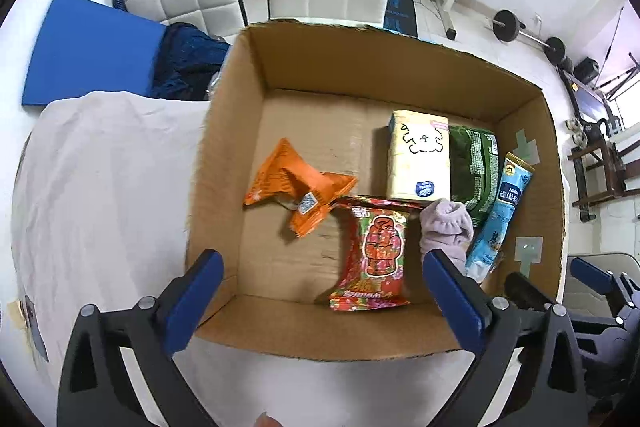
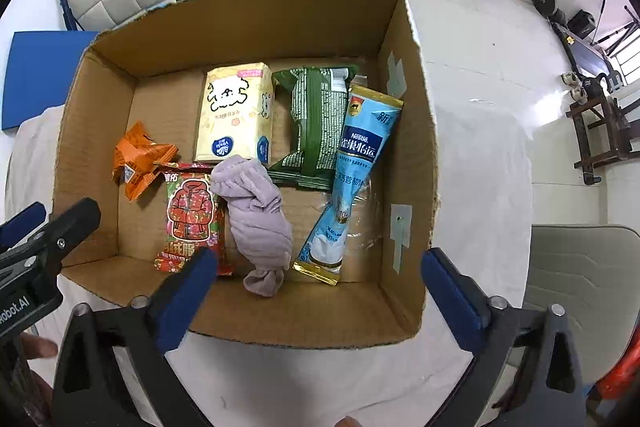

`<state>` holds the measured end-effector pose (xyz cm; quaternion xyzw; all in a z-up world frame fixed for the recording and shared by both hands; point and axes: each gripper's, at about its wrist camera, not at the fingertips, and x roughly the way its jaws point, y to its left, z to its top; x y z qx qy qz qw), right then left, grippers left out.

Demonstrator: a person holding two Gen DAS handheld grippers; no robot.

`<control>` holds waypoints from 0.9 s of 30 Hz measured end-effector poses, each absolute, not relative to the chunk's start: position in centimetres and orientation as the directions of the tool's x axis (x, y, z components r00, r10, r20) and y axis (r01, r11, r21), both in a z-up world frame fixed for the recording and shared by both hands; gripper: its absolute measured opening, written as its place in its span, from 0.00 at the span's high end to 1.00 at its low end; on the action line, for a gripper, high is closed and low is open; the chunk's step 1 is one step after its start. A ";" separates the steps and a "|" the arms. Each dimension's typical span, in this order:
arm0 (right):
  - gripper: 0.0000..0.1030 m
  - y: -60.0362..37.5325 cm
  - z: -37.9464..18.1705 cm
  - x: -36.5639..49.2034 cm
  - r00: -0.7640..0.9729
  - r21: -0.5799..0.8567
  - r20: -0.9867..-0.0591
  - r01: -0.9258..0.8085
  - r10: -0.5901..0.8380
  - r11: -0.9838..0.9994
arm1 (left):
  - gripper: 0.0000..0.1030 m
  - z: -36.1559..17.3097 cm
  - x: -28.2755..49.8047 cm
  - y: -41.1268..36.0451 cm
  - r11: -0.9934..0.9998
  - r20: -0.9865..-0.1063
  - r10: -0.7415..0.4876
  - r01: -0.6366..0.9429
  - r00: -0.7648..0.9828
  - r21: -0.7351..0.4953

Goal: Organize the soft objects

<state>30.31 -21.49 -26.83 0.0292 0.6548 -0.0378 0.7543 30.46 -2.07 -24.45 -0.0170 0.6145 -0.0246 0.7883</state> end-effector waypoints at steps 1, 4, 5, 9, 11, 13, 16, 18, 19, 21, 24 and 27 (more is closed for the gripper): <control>0.00 -21.5 -26.7 30.1 0.144 -0.011 -0.989 0.098 -0.025 0.995 | 0.00 -24.2 30.2 -1.9 0.998 -0.967 -0.058 0.015 0.249 -0.056; 0.00 -21.6 -26.2 29.6 0.162 -0.019 -0.986 0.105 -0.036 0.994 | 0.00 -23.8 29.5 -1.8 0.999 -0.964 -0.053 0.015 0.261 -0.051; 0.00 -21.6 -26.0 29.5 0.167 -0.020 -0.985 0.107 -0.037 0.994 | 0.00 -23.5 29.3 -1.9 0.999 -0.962 -0.051 0.017 0.267 -0.048; 0.00 -21.5 -24.9 28.5 0.187 -0.016 -0.982 0.108 -0.036 0.994 | 0.00 -22.1 28.1 -2.2 0.999 -0.955 -0.046 0.031 0.293 -0.039; 0.00 -21.5 -24.2 27.9 0.200 -0.015 -0.979 0.108 -0.037 0.994 | 0.00 -21.0 27.2 -2.4 0.999 -0.947 -0.049 0.038 0.317 -0.039; 0.00 -21.6 -23.1 27.0 0.215 -0.005 -0.976 0.111 -0.029 0.994 | 0.00 -19.6 26.1 -2.6 0.998 -0.941 -0.053 0.046 0.336 -0.040; 0.00 -21.8 -20.8 24.9 0.257 0.015 -0.966 0.120 -0.017 0.993 | 0.00 -16.7 23.7 -3.1 0.997 -0.919 -0.052 0.067 0.390 -0.028; 0.00 -21.9 -18.9 23.0 0.292 0.026 -0.956 0.123 -0.011 0.992 | 0.00 -14.8 22.0 -3.4 0.997 -0.902 -0.044 0.078 0.429 -0.012; 0.00 -22.0 -18.0 22.2 0.306 0.032 -0.952 0.126 -0.008 0.992 | 0.00 -14.0 21.1 -3.5 0.997 -0.894 -0.043 0.083 0.446 -0.007; 0.00 -22.1 -15.9 20.0 0.339 0.045 -0.941 0.129 -0.002 0.991 | 0.00 -12.2 19.1 -3.8 0.996 -0.877 -0.035 0.089 0.478 0.009; 0.00 -22.1 -12.8 16.8 0.388 0.039 -0.921 0.130 -0.014 0.991 | 0.00 -9.9 16.2 -3.7 0.995 -0.859 -0.043 0.096 0.511 0.007; 0.00 -22.1 -10.2 13.6 0.421 0.048 -0.907 0.125 -0.009 0.991 | 0.00 -7.8 13.7 -3.3 0.995 -0.851 -0.063 0.101 0.521 -0.012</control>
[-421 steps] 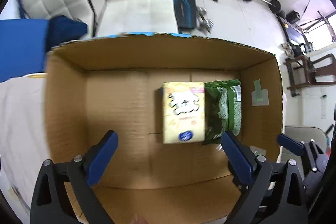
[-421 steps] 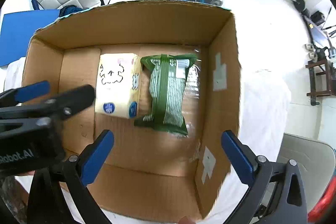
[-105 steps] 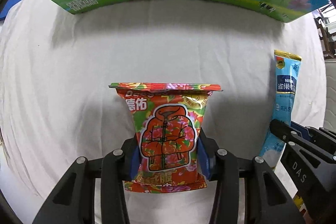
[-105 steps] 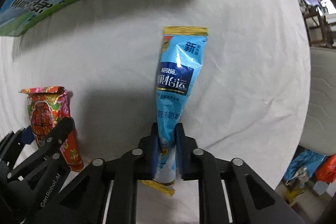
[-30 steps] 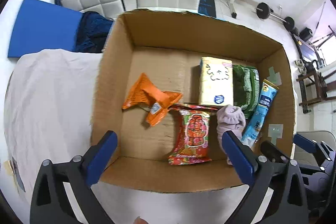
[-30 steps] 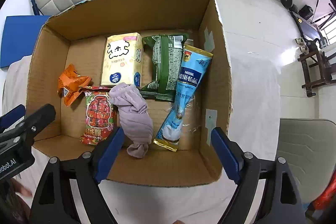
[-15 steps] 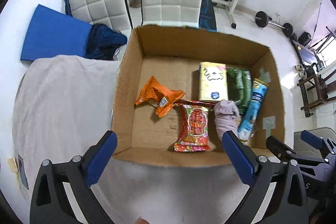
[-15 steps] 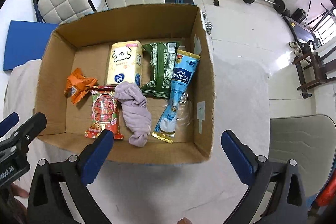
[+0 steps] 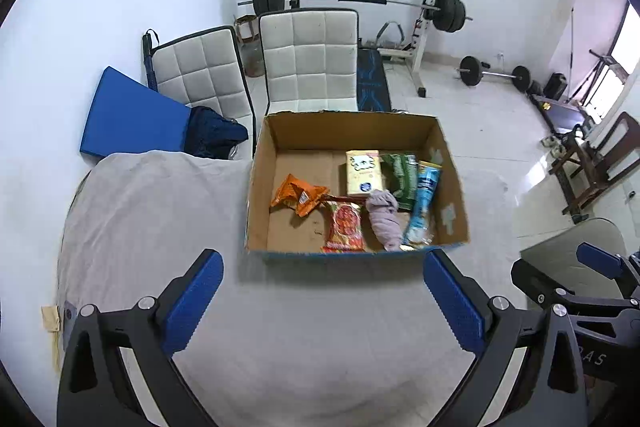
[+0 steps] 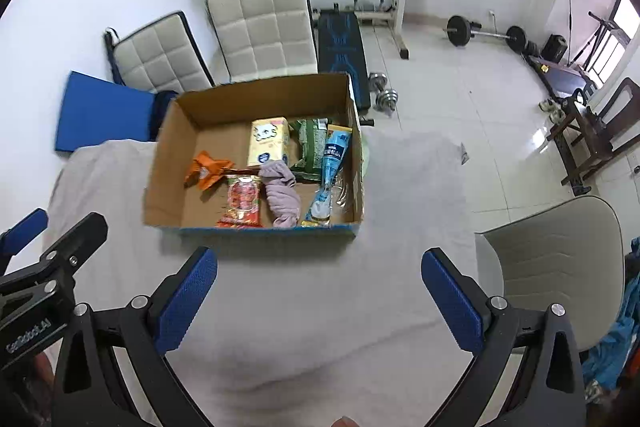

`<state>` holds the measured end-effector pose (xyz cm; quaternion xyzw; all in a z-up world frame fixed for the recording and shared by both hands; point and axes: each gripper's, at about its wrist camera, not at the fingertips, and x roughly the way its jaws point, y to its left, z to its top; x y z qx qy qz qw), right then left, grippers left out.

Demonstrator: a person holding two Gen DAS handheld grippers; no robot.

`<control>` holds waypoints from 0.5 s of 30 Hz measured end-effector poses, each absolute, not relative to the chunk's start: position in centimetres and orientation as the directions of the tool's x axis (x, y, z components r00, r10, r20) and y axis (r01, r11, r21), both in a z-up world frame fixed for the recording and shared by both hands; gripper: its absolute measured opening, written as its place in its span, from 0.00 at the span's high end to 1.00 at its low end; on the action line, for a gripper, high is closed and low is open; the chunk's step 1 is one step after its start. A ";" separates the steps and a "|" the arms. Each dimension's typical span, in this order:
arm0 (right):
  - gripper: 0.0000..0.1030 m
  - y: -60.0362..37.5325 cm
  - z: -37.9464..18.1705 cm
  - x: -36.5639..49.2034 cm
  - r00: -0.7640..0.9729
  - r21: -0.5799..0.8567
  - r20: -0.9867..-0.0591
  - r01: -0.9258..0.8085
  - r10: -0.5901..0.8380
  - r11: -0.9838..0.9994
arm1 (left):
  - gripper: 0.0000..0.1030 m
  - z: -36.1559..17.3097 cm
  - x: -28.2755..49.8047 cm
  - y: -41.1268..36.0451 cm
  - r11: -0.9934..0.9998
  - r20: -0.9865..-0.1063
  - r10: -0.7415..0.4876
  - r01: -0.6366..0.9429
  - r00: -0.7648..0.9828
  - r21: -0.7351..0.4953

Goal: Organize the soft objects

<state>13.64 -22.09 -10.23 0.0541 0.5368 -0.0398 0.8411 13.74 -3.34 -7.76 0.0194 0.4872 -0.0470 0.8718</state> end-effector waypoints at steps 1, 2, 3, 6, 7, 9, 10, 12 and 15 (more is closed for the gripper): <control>0.00 -22.1 -9.6 12.8 0.429 0.055 -0.903 0.123 -0.003 0.991 | 0.00 -7.0 12.9 -3.1 0.995 -0.847 -0.069 0.097 0.527 -0.020; 0.00 -22.1 -8.8 11.9 0.440 0.065 -0.898 0.123 0.004 0.990 | 0.00 -6.2 12.1 -2.8 0.995 -0.843 -0.074 0.094 0.533 -0.028; 0.00 -22.2 -7.7 10.6 0.454 0.067 -0.891 0.125 0.003 0.990 | 0.00 -5.5 11.2 -2.6 0.995 -0.837 -0.077 0.089 0.542 -0.034; 0.00 -22.4 -5.1 7.5 0.488 0.089 -0.873 0.126 0.016 0.988 | 0.00 -3.2 9.0 -2.1 0.996 -0.814 -0.077 0.084 0.575 -0.036; 0.00 -22.3 -4.4 6.7 0.498 0.092 -0.867 0.125 0.018 0.988 | 0.00 -2.4 8.3 -2.0 0.996 -0.807 -0.073 0.082 0.586 -0.030; 0.00 -22.3 -2.7 4.8 0.519 0.086 -0.855 0.123 0.010 0.989 | 0.00 -1.0 7.2 -1.9 0.996 -0.798 -0.071 0.089 0.598 -0.022; 0.00 -22.1 -2.0 4.1 0.524 0.088 -0.851 0.117 0.014 0.989 | 0.00 -0.5 6.8 -1.9 0.996 -0.794 -0.072 0.091 0.604 -0.021; 0.00 -21.9 -0.9 2.7 0.532 0.086 -0.847 0.106 0.016 0.991 | 0.00 0.4 5.9 -1.8 0.995 -0.786 -0.073 0.098 0.614 -0.016; 0.00 -21.4 0.6 0.7 0.538 0.073 -0.843 0.084 0.017 0.994 | 0.00 1.3 4.7 -1.8 0.994 -0.782 -0.081 0.110 0.618 -0.016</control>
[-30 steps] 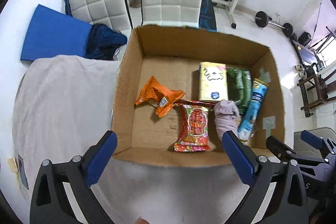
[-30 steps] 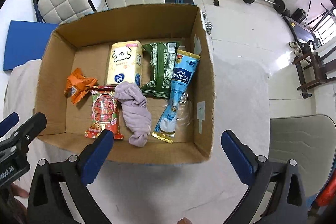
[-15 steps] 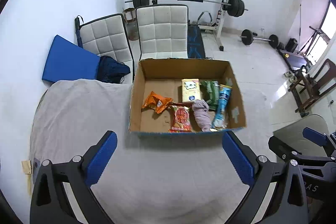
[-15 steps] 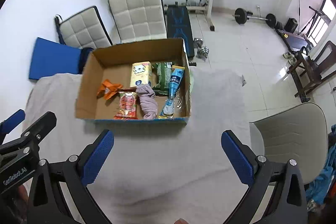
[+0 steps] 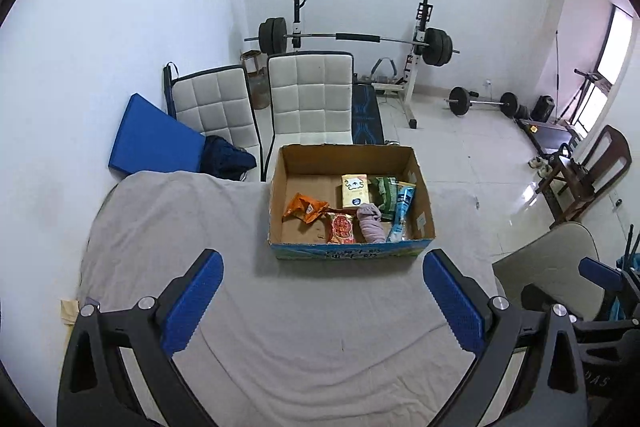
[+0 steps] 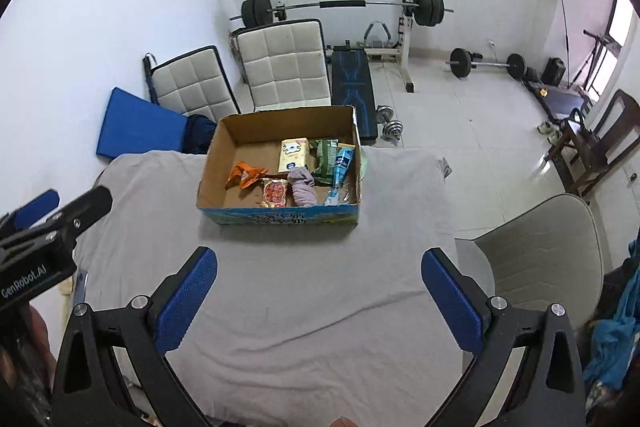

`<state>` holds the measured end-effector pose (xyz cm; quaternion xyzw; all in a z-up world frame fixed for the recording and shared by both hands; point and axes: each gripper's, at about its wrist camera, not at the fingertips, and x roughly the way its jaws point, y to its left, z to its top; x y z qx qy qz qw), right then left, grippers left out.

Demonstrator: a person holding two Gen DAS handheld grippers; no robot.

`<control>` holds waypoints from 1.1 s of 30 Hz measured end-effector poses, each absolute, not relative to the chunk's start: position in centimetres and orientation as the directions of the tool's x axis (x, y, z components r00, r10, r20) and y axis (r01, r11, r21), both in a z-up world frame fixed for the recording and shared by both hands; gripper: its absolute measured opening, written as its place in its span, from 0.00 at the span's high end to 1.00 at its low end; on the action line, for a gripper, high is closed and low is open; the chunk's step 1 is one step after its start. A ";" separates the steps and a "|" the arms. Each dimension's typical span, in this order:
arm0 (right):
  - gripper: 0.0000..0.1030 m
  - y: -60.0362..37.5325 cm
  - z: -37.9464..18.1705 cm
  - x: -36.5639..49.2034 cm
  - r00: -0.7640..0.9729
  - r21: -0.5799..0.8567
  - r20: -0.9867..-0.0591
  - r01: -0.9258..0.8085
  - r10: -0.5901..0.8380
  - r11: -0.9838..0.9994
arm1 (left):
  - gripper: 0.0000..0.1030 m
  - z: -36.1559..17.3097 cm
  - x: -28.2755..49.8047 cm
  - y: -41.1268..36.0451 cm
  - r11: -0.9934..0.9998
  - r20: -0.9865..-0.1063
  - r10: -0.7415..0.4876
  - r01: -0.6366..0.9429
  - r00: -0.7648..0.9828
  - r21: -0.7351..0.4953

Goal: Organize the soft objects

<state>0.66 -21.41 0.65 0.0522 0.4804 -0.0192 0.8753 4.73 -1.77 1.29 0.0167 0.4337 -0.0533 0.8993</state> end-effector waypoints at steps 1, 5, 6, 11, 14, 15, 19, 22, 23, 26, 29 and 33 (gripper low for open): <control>0.00 -21.3 0.9 0.2 0.538 0.070 -0.843 0.079 0.017 0.994 | 0.00 1.6 4.4 -1.8 0.994 -0.781 -0.084 0.112 0.619 -0.018; 0.00 -20.7 2.1 -1.5 0.542 0.060 -0.840 0.060 0.018 0.996 | 0.00 2.4 3.3 -1.7 0.994 -0.766 -0.079 0.109 0.638 -0.012; 0.00 -20.6 2.5 -1.9 0.545 0.055 -0.838 0.058 0.015 0.997 | 0.00 2.5 3.1 -1.7 0.994 -0.764 -0.073 0.105 0.642 -0.007; 0.00 -20.1 3.5 -1.9 0.572 0.036 -0.820 0.074 -0.013 0.997 | 0.00 2.3 3.1 -1.9 0.994 -0.762 -0.077 0.108 0.643 -0.009; 0.00 -20.1 4.0 -1.8 0.587 0.026 -0.809 0.092 -0.033 0.995 | 0.00 2.0 3.2 -1.9 0.994 -0.765 -0.081 0.103 0.638 -0.019; 0.00 -20.2 4.2 -1.5 0.591 0.021 -0.806 0.099 -0.041 0.995 | 0.00 1.9 3.3 -1.8 0.994 -0.766 -0.081 0.103 0.638 -0.019; 0.00 -20.3 4.7 -0.6 0.604 0.022 -0.795 0.111 -0.049 0.994 | 0.00 1.9 3.6 -1.8 0.996 -0.762 -0.072 0.093 0.643 -0.016; 0.00 -20.2 4.9 0.0 0.613 0.013 -0.788 0.115 -0.061 0.993 | 0.00 2.1 3.7 -1.7 0.996 -0.750 -0.065 0.083 0.658 -0.013; 0.00 -20.2 5.0 0.1 0.616 0.013 -0.785 0.115 -0.061 0.993 | 0.00 2.1 3.7 -1.7 0.997 -0.748 -0.059 0.078 0.661 -0.009; 0.00 -20.1 5.2 0.7 0.621 0.005 -0.781 0.115 -0.068 0.993 | 0.00 2.2 3.9 -1.6 0.997 -0.746 -0.055 0.073 0.664 -0.009; 0.00 -20.0 5.3 0.9 0.624 0.003 -0.778 0.116 -0.070 0.993 | 0.00 2.3 4.0 -1.5 0.997 -0.743 -0.056 0.076 0.667 -0.007; 0.00 -20.1 5.7 1.2 0.630 -0.002 -0.774 0.113 -0.073 0.994 | 0.00 2.5 3.9 -1.7 0.997 -0.738 -0.056 0.077 0.672 -0.005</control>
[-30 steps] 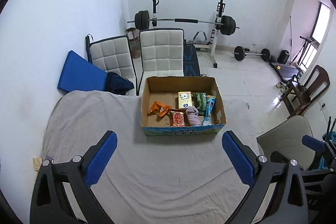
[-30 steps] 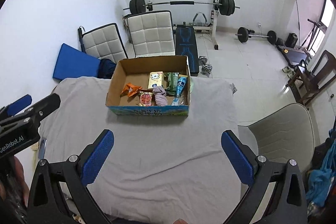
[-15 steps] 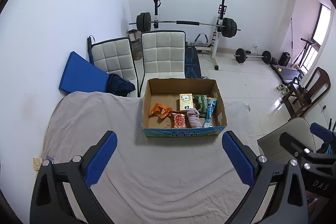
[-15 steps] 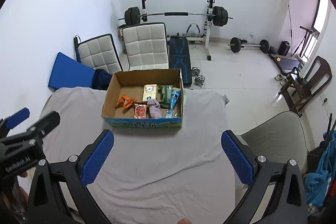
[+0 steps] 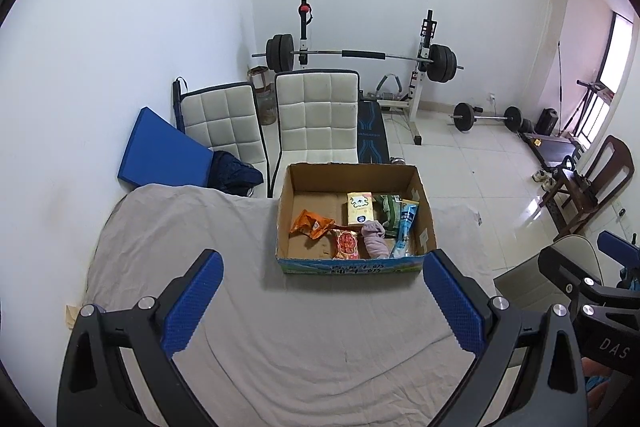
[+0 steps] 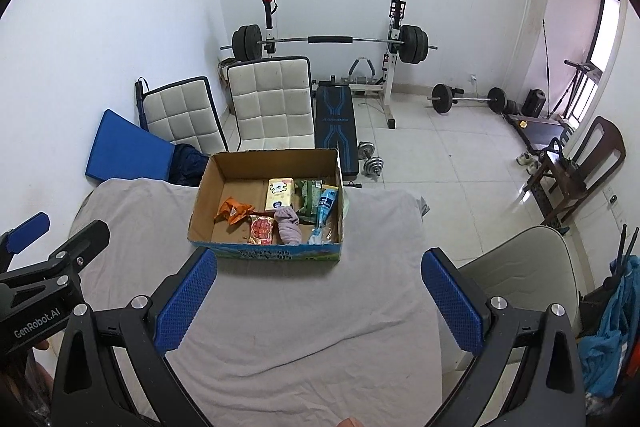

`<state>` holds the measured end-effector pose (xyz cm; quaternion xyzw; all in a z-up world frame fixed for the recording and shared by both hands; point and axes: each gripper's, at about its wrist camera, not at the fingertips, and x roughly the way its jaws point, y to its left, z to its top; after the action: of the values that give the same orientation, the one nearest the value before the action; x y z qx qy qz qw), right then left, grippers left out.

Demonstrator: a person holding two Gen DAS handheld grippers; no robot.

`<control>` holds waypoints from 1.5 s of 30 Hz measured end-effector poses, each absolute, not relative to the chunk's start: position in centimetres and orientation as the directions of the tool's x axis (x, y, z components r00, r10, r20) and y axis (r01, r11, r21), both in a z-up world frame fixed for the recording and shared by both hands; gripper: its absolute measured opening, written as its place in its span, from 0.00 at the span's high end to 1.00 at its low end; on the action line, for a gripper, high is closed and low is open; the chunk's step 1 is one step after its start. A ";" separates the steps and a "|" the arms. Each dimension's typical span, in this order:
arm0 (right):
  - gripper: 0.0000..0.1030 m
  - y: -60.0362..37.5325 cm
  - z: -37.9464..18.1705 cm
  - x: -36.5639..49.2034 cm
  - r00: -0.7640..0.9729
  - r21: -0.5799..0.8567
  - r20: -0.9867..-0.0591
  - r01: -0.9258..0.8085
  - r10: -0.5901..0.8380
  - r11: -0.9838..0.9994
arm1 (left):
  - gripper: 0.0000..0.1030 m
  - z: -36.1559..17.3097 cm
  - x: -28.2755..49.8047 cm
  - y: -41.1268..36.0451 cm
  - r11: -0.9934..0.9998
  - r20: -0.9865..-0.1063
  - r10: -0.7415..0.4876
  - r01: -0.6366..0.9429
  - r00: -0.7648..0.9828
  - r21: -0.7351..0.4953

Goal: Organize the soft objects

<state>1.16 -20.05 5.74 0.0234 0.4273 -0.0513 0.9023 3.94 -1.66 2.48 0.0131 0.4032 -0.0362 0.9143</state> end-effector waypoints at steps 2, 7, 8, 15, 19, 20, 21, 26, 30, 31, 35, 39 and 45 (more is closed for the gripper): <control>0.00 -20.1 5.9 1.2 0.632 -0.003 -0.772 0.112 -0.073 0.994 | 0.00 2.6 3.9 -1.7 0.997 -0.737 -0.056 0.076 0.674 -0.006; 0.00 -20.2 6.0 1.3 0.637 -0.004 -0.768 0.109 -0.073 0.994 | 0.00 2.8 3.7 -1.7 0.997 -0.735 -0.054 0.072 0.676 -0.007; 0.00 -20.2 6.1 1.2 0.637 -0.003 -0.767 0.107 -0.071 0.994 | 0.00 2.7 3.8 -1.7 0.998 -0.736 -0.051 0.070 0.675 -0.005; 0.00 -20.2 6.1 1.1 0.641 -0.008 -0.764 0.106 -0.074 0.994 | 0.00 2.6 3.8 -1.8 0.998 -0.742 -0.049 0.061 0.669 -0.010; 0.00 -20.2 6.1 1.1 0.640 -0.008 -0.765 0.104 -0.073 0.995 | 0.00 2.5 3.9 -1.8 0.998 -0.746 -0.047 0.061 0.664 -0.008; 0.00 -20.2 6.1 1.1 0.640 -0.008 -0.765 0.104 -0.073 0.995 | 0.00 2.5 3.9 -1.8 0.998 -0.747 -0.045 0.060 0.664 -0.006; 0.00 -20.3 6.2 1.2 0.641 -0.009 -0.764 0.104 -0.074 0.994 | 0.00 2.4 3.9 -1.8 0.998 -0.747 -0.042 0.060 0.663 -0.003; 0.00 -20.3 6.3 1.2 0.641 -0.010 -0.764 0.103 -0.074 0.995 | 0.00 2.2 3.8 -1.9 0.998 -0.751 -0.041 0.061 0.659 -0.001; 0.00 -20.3 6.3 1.2 0.641 -0.009 -0.764 0.103 -0.073 0.995 | 0.00 2.2 3.8 -1.9 0.998 -0.750 -0.040 0.060 0.660 -0.001; 0.00 -20.4 6.3 1.2 0.641 -0.007 -0.764 0.104 -0.072 0.995 | 0.00 2.2 3.8 -1.9 0.998 -0.750 -0.041 0.061 0.660 -0.001; 0.00 -20.7 6.3 1.2 0.641 -0.005 -0.764 0.106 -0.072 0.994 | 0.00 2.2 3.7 -2.0 0.998 -0.750 -0.041 0.061 0.660 -0.001; 0.00 -20.8 6.3 1.0 0.643 -0.009 -0.762 0.111 -0.079 0.994 | 0.00 2.2 3.7 -2.0 0.998 -0.751 -0.036 0.057 0.660 0.002; 0.00 -21.2 6.0 0.5 0.643 -0.001 -0.761 0.131 -0.086 0.991 | 0.00 2.1 3.6 -2.2 0.999 -0.747 -0.029 0.054 0.665 0.009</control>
<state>0.54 -21.17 6.03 0.0273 0.4183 -0.0600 0.9059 3.59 -2.24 2.13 0.0152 0.4089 -0.0227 0.9122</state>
